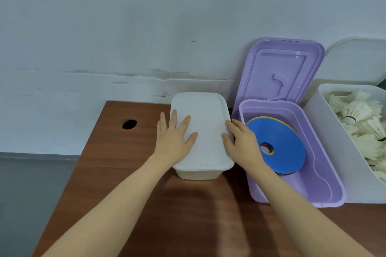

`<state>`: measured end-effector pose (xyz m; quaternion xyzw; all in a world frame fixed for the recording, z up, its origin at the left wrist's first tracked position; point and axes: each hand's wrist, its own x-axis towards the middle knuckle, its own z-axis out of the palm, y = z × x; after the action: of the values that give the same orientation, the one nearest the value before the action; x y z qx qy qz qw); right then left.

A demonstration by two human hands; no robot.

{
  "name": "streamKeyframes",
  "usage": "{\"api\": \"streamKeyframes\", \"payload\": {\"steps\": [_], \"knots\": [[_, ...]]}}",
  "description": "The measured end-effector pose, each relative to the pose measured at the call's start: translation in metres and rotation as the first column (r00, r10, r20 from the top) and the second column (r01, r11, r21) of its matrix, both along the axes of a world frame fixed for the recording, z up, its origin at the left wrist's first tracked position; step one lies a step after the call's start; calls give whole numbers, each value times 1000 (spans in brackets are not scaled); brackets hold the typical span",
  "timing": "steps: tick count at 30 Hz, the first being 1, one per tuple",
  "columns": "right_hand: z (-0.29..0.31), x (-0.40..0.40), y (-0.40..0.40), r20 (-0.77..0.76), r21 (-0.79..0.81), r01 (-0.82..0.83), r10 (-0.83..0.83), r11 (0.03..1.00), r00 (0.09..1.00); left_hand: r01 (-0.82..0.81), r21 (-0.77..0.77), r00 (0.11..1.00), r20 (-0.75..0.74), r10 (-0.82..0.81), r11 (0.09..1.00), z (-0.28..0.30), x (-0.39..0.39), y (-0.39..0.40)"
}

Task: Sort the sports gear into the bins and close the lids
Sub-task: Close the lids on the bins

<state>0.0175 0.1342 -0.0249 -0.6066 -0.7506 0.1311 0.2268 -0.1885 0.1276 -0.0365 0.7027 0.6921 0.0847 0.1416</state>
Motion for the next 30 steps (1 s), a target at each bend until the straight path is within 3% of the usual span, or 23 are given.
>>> {"api": "streamKeyframes", "payload": {"steps": [4,9,11,14,17,23,30], "knots": [[4,-1,-6,-73,3,-7,7,1000,997,7,-29,983,182,-1,1000,2,2,-2],[0,-1,-7,-135,-56,21,-29,998,990,23,-12,990,142,-21,1000,0,1,-1],[-2,0,-6,-86,-54,28,-33,998,996,28,-13,996,88,-27,1000,-1,1,-1],[-9,1,-5,132,23,43,-45,999,990,38,4,998,-51,-38,999,-3,1,1],[-14,1,-7,326,-20,44,-35,999,945,54,11,992,-119,-52,998,-5,1,1],[-19,1,-22,272,-26,85,-75,996,959,129,-3,988,-86,-129,992,-6,-1,-1],[-12,0,-24,363,-29,67,-52,997,930,127,28,987,-105,-124,991,-7,0,-5]]}}
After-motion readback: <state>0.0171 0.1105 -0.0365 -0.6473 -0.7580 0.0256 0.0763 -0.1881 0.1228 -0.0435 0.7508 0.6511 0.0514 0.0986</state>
